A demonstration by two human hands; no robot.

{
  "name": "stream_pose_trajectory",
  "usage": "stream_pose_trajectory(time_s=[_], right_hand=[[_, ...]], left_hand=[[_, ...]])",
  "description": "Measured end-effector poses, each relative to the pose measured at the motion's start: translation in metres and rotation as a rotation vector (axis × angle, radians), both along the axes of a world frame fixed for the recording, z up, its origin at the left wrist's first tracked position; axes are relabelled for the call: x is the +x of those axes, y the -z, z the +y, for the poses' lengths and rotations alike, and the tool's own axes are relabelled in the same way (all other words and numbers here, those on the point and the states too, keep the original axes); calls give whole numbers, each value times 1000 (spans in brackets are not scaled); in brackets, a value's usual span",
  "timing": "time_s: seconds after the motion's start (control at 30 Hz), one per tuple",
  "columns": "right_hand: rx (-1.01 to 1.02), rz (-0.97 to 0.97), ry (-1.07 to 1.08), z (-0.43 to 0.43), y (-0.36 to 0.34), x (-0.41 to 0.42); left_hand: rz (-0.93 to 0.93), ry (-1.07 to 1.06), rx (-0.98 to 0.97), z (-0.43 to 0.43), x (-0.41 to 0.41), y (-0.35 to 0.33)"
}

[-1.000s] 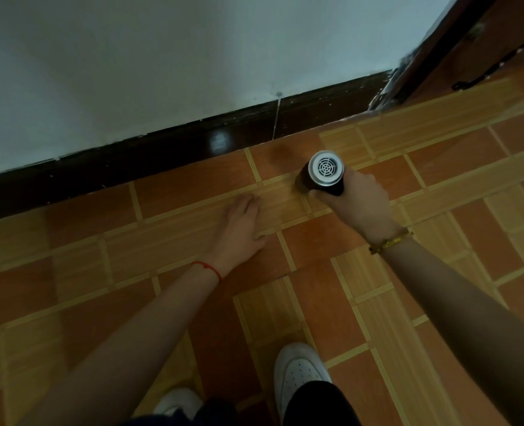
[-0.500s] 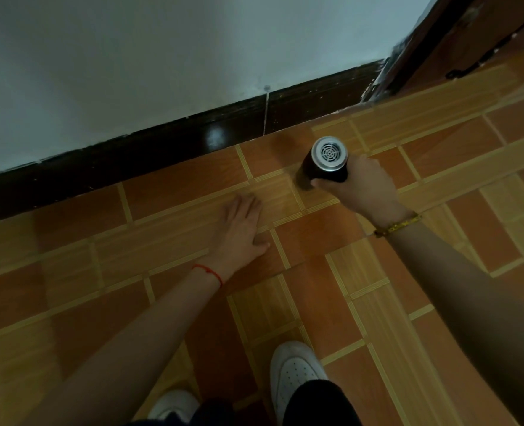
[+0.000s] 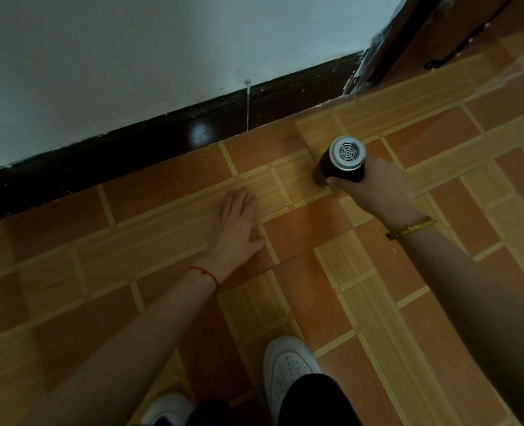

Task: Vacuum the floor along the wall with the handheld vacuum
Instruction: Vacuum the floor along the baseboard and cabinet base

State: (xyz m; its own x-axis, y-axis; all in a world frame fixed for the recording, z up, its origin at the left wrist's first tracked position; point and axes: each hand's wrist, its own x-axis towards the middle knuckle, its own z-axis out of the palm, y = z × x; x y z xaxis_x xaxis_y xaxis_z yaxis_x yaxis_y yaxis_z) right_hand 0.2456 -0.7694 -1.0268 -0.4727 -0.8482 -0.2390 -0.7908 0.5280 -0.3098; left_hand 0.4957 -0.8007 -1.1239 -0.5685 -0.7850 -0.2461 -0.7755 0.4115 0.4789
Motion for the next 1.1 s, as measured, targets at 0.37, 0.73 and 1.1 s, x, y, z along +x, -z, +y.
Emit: stream_pose_trajectory(time_s=[0.37,0.73,1.1], right_hand=[[41,-224,42,21,-7,-21],[12,-168,34,14,1,-9],[-30,-172,172,49,0,-30]], left_hand=[[30,-4,53,4,-1,-6],[40,-8,74,7,8,-16],[45,-2,68,12,3,-20]])
